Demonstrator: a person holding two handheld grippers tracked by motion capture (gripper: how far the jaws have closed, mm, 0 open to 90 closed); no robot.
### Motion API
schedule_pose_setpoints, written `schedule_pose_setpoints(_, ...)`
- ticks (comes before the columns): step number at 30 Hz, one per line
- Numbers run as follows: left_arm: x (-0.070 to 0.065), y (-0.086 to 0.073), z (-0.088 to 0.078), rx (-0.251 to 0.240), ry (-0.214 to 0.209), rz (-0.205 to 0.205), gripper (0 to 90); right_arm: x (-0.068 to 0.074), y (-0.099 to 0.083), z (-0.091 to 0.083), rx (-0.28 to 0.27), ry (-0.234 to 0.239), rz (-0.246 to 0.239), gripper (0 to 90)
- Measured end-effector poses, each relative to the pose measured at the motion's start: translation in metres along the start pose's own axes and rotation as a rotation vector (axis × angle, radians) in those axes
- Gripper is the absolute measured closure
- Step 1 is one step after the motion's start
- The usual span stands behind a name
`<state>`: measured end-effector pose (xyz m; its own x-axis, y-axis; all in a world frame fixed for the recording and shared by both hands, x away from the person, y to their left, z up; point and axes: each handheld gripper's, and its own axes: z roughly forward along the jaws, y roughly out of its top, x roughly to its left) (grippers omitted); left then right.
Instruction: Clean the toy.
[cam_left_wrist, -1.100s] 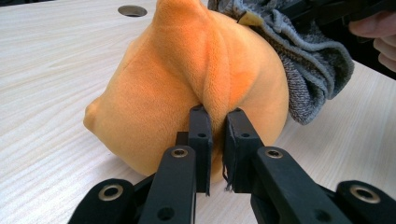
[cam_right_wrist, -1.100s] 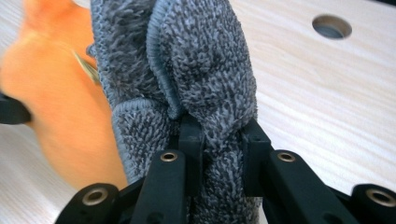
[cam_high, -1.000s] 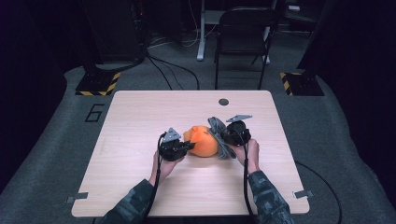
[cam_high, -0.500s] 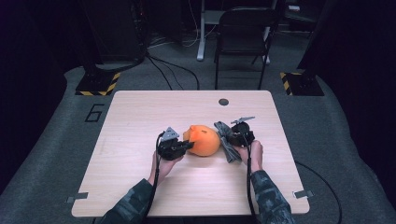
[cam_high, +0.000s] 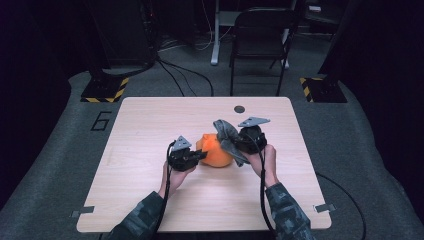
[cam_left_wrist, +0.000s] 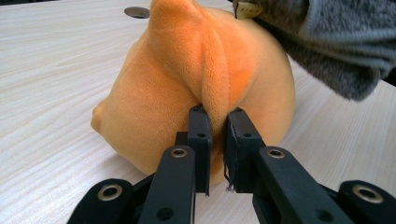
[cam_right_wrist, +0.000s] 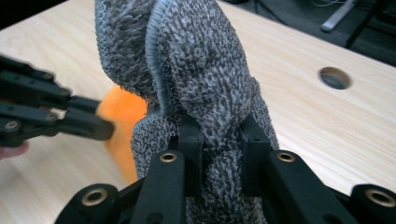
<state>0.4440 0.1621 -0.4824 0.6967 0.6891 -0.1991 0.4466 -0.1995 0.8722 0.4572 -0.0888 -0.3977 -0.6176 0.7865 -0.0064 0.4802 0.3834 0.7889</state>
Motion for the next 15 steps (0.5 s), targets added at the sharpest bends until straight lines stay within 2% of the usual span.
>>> schedule_pose_setpoints(2, 0.000, 0.000, 0.000, 0.001, 0.001, 0.002, 81.3, 0.003, -0.002, 0.007, 0.020, 0.001, -0.022, 75.1)
schedule_pose_setpoints(3, 0.000, 0.000, 0.000, 0.001, 0.001, 0.002, 81.3, 0.003, -0.002, 0.007, 0.020, 0.001, -0.022, 75.1)
schedule_pose_setpoints(4, 0.000, 0.000, 0.000, 0.003, 0.002, -0.002, 81.1, 0.004, -0.006, 0.015, 0.041, 0.011, -0.015, 75.0)
schedule_pose_setpoints(5, 0.000, 0.000, 0.000, 0.005, 0.000, -0.002, 81.0, 0.004, -0.007, 0.018, 0.040, 0.012, -0.022, 75.0)
schedule_pose_setpoints(6, 0.001, 0.000, 0.001, 0.004, 0.000, -0.003, 80.8, 0.004, -0.009, 0.020, 0.039, 0.014, -0.001, 75.0)
schedule_pose_setpoints(9, 0.000, 0.000, 0.001, 0.000, 0.008, 0.001, 77.0, 0.002, -0.011, 0.024, 0.043, 0.021, -0.013, 75.0)
schedule_pose_setpoints(10, -0.002, 0.000, 0.001, 0.001, 0.022, 0.032, 77.0, 0.003, -0.012, 0.025, 0.045, 0.019, -0.007, 75.1)
schedule_pose_setpoints(11, -0.004, 0.001, 0.001, -0.001, 0.037, 0.063, 71.4, 0.004, -0.013, 0.027, 0.046, 0.013, 0.000, 75.1)
schedule_pose_setpoints(12, -0.008, 0.001, 0.000, -0.001, 0.062, 0.098, 62.1, 0.005, -0.014, 0.029, 0.048, -0.002, 0.003, 75.1)
schedule_pose_setpoints(13, -0.008, 0.001, 0.000, -0.001, 0.062, 0.098, 59.0, 0.005, -0.014, 0.029, 0.048, -0.002, 0.003, 75.1)
schedule_pose_setpoints(15, -0.010, 0.000, 0.001, 0.015, 0.073, 0.127, 54.7, 0.002, -0.015, 0.030, 0.041, 0.003, -0.009, 75.0)
